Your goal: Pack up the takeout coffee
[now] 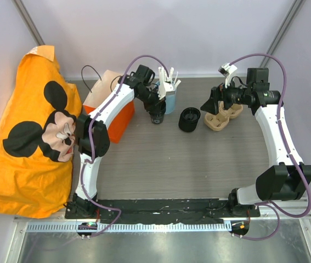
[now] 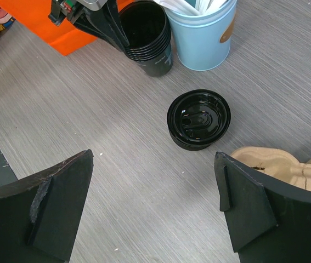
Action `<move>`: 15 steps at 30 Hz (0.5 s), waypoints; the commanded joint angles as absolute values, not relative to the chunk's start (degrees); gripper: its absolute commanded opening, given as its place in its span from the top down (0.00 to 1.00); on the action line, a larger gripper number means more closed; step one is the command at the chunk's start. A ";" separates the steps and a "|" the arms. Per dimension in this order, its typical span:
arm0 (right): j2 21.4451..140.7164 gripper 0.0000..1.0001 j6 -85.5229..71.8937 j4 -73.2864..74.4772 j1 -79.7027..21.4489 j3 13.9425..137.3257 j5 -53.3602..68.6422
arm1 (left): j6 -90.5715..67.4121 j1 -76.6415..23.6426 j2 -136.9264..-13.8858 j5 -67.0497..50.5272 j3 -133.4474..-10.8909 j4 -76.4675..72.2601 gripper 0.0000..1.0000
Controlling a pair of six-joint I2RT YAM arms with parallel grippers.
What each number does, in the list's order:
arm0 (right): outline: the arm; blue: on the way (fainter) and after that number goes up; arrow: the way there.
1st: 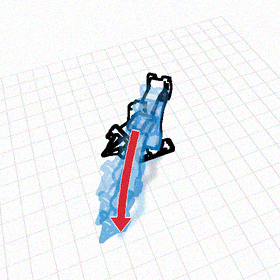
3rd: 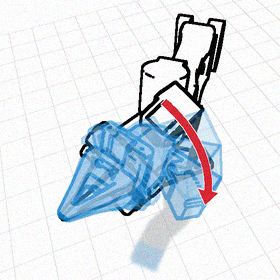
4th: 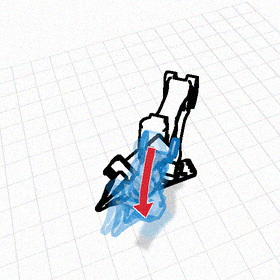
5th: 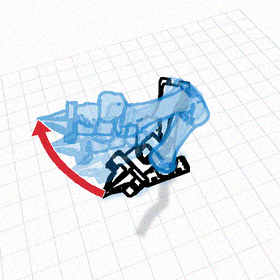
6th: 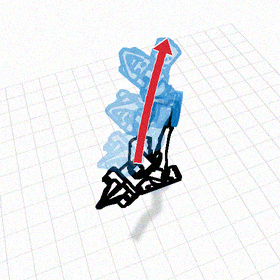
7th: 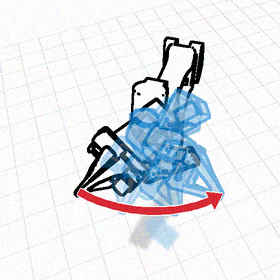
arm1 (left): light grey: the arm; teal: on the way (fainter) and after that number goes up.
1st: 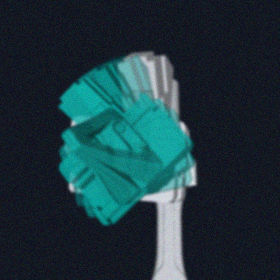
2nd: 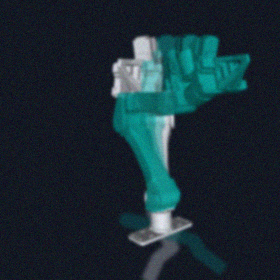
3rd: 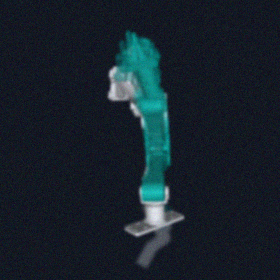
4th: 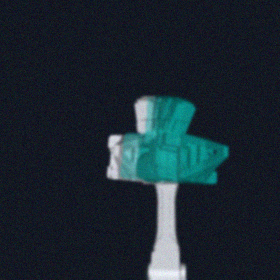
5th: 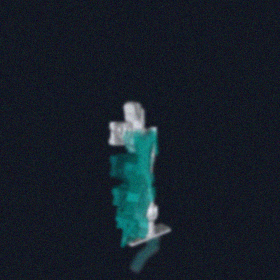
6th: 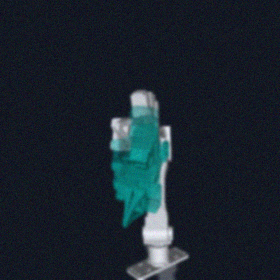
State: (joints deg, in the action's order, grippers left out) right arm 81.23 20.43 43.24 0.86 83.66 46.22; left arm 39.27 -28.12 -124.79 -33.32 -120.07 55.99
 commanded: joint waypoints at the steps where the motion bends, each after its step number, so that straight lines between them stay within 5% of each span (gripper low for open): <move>1: 79.54 0.03 21.01 41.13 1.05 83.67 47.46 | 37.97 -28.48 -121.47 -31.30 -120.59 52.39 0.98; 15: 79.45 0.03 21.01 41.13 1.05 83.67 47.55 | 37.36 -28.65 -117.25 -28.30 -115.14 50.46 0.98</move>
